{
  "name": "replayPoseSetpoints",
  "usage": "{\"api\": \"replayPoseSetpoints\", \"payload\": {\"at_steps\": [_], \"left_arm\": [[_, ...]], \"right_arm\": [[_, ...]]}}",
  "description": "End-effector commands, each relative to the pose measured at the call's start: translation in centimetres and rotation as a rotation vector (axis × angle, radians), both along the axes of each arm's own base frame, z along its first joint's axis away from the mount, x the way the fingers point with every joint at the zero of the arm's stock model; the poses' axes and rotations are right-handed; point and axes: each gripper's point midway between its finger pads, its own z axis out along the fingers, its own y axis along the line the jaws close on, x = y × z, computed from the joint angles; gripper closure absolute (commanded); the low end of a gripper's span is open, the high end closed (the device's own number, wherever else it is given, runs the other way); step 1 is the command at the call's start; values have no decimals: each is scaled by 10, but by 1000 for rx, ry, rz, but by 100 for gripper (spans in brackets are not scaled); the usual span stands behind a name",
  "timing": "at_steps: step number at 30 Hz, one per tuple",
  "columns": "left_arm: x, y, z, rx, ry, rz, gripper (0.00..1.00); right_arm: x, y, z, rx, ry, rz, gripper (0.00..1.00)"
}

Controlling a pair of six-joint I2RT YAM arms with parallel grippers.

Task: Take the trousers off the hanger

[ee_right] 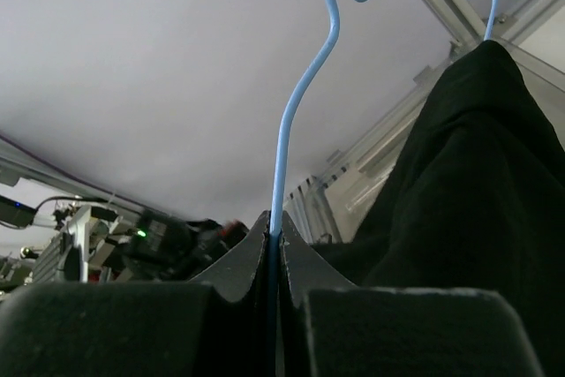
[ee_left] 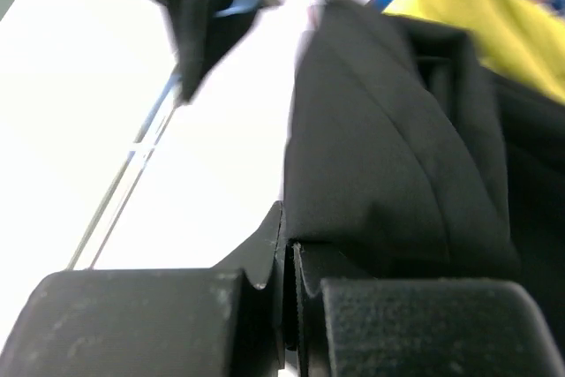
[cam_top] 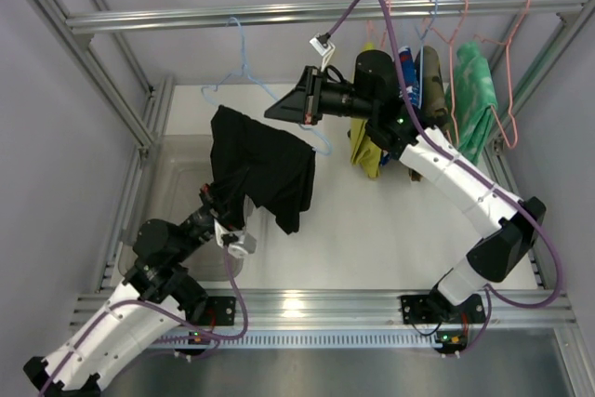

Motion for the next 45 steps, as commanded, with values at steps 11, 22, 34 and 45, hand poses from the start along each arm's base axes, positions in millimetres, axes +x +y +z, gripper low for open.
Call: {"api": "replayPoseSetpoints", "payload": {"at_steps": [11, 22, 34, 45], "left_arm": [[33, 68, 208, -645, 218, 232, 100], [14, 111, 321, -884, 53, 263, 100], [-47, 160, 411, -916, -351, 331, 100], [-92, 191, 456, -891, -604, 429, 100]], "right_arm": [[-11, -30, 11, 10, -118, -55, 100], [-7, -38, -47, -121, -104, -86, 100], [-6, -46, -103, -233, -69, -110, 100], [-17, -62, -116, -282, -75, -124, 100]]}}
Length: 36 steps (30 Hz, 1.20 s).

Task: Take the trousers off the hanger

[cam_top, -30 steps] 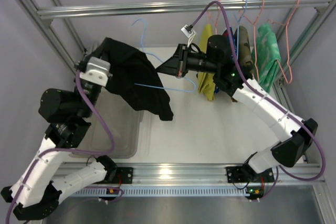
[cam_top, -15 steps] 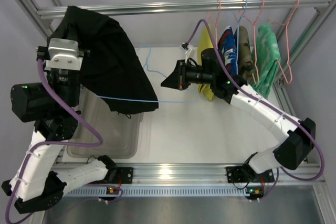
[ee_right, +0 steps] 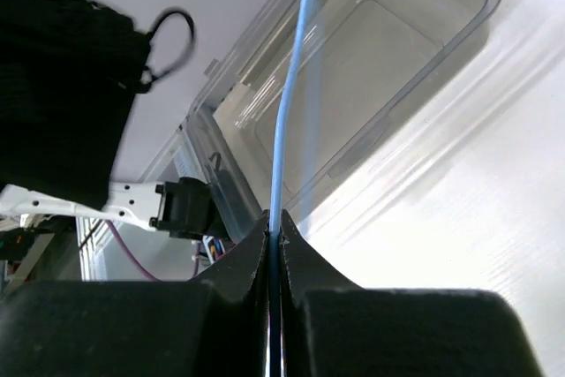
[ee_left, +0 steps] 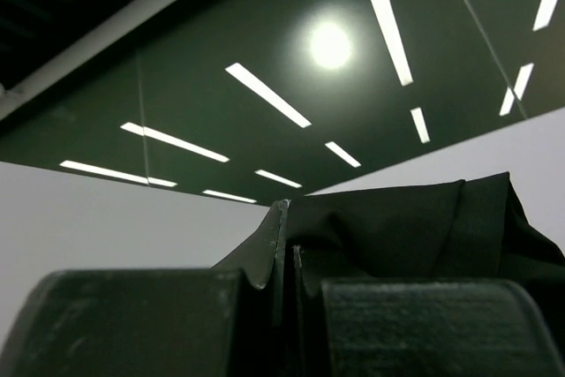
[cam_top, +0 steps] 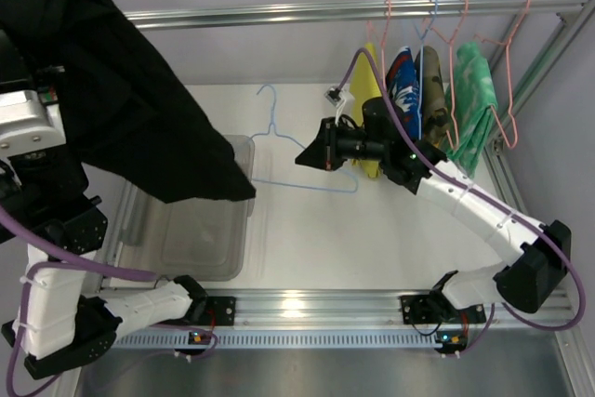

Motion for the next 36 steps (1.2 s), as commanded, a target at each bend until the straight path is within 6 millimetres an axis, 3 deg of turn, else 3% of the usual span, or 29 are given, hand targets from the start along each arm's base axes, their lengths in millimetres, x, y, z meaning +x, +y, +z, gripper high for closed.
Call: {"api": "replayPoseSetpoints", "payload": {"at_steps": [1, 4, 7, 9, 11, 12, 14, 15, 16, 22, 24, 26, 33, 36], "left_arm": [[-36, 23, 24, -18, -139, 102, 100], [-44, 29, 28, -10, -156, 132, 100], [-38, 26, 21, 13, -121, 137, 100], [-22, 16, 8, 55, -68, 161, 100], [-22, 15, -5, 87, -50, 186, 100], [-3, 0, -24, 145, -3, 202, 100], [-7, 2, -42, 184, 9, 235, 100], [9, -10, -62, 227, 49, 241, 100], [3, -5, -70, 232, 53, 254, 100], [21, -7, -137, 309, 155, 330, 100], [17, 0, -150, 306, 169, 357, 100], [25, -1, -168, 334, 214, 382, 100], [32, 20, -169, 276, 306, 496, 100], [43, 25, -168, 253, 374, 554, 100]], "right_arm": [[-3, -14, 13, 5, -64, -22, 100], [-5, -17, 6, -10, -60, -22, 100], [-6, -18, 10, -4, -70, -25, 100], [-6, -19, 17, 4, -89, -23, 100], [-6, -19, 29, 21, -113, -25, 100], [-8, -20, 35, 30, -126, -25, 100], [-9, -22, 45, 45, -143, -24, 100], [-11, -23, 50, 51, -157, -22, 100], [-12, -24, 53, 53, -166, -21, 100], [-16, -31, 72, 62, -216, -27, 100], [-17, -35, 76, 64, -223, -34, 100], [-16, -37, 77, 62, -228, -44, 100], [-12, -40, 78, 59, -212, -71, 100], [-10, -39, 80, 65, -215, -73, 100]]}}
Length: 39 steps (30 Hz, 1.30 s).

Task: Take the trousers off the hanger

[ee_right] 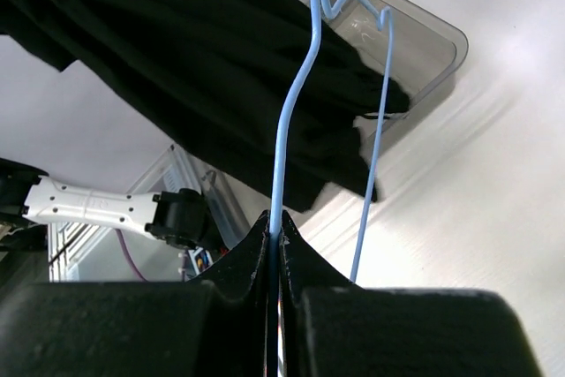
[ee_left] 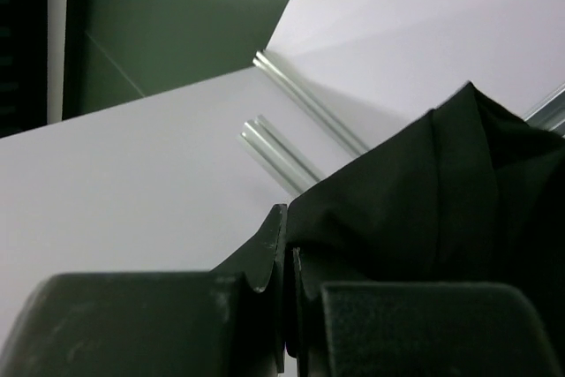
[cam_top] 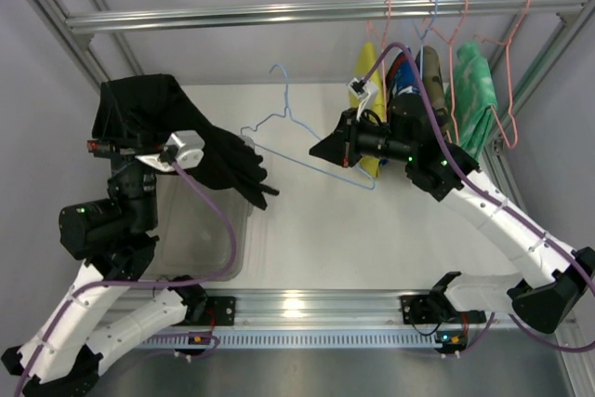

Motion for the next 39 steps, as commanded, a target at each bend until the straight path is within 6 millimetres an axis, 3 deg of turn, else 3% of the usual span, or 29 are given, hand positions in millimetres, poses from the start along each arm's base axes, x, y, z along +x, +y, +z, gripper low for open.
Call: {"api": "replayPoseSetpoints", "payload": {"at_steps": [1, 8, 12, 16, 17, 22, 24, 29, 32, 33, 34, 35, 36, 39], "left_arm": [[-10, 29, 22, -93, -30, 127, 100], [11, 36, 7, -145, 117, 238, 100], [27, 32, -33, -143, 278, 229, 100], [40, 29, -106, -195, 448, 219, 100], [49, 24, -143, -132, 538, 248, 100], [50, 28, -220, -111, 663, 277, 100], [53, 25, -236, -112, 678, 274, 100], [72, 17, -245, -186, 712, 265, 100], [86, 38, -226, -373, 687, 289, 100], [105, 34, -237, -382, 754, 272, 100], [107, 61, -252, -485, 808, 346, 100], [118, 69, -255, -523, 841, 367, 100], [121, 86, -264, -567, 869, 399, 100], [119, 95, -294, -634, 970, 412, 100]], "right_arm": [[6, -7, 29, 41, -63, -30, 100], [8, -5, 29, 39, -57, -33, 100], [9, -5, 30, 39, -57, -35, 100], [10, -6, 26, 30, -52, -40, 100], [10, -6, 26, 31, -52, -39, 100], [9, -11, 23, 22, -49, -48, 100], [10, -12, 22, 18, -51, -49, 100], [13, -11, 21, 13, -47, -47, 100], [14, -10, 21, 17, -44, -53, 100], [14, -11, 22, 19, -47, -54, 100], [15, -12, 23, 19, -46, -59, 100], [14, -13, 23, 20, -47, -61, 100], [13, -14, 25, 19, -47, -64, 100], [12, -17, 28, 23, -53, -71, 100]]}}
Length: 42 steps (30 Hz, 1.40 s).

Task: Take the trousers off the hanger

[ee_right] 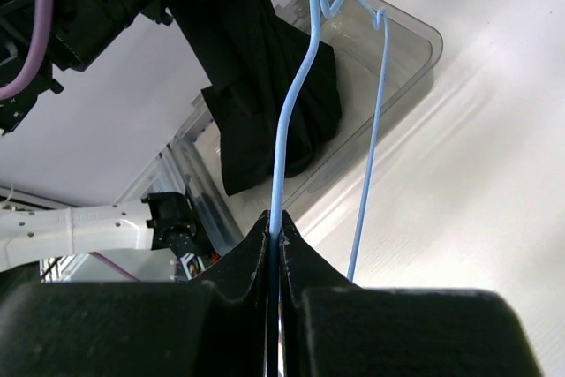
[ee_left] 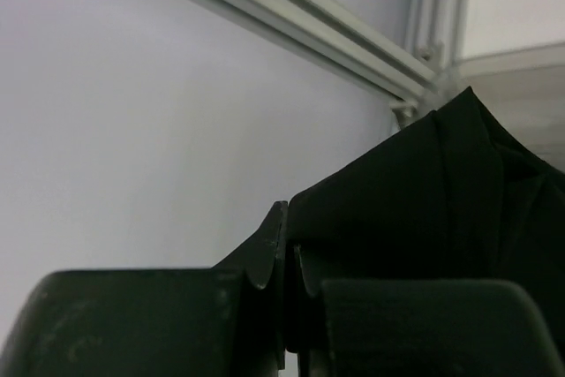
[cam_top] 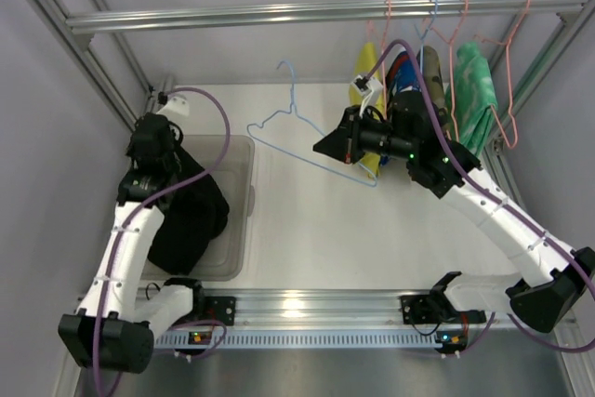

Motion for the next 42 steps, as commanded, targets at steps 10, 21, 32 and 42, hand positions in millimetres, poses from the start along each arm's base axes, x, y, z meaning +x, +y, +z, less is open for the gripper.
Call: {"api": "replayPoseSetpoints", "payload": {"at_steps": [10, 21, 32, 42], "left_arm": [[-39, -52, -150, -412, 353, -194, 88], [-64, -70, -181, -626, 552, -271, 28], [-100, -153, 24, -979, 79, -628, 3], [-110, -205, 67, -1414, 24, -762, 7]], "right_arm": [[-1, -15, 35, 39, -87, -35, 100], [-8, -19, 45, 64, -103, -36, 100], [-7, -25, 53, 122, -69, -99, 100], [8, -20, 44, 106, -127, -313, 100]]}}
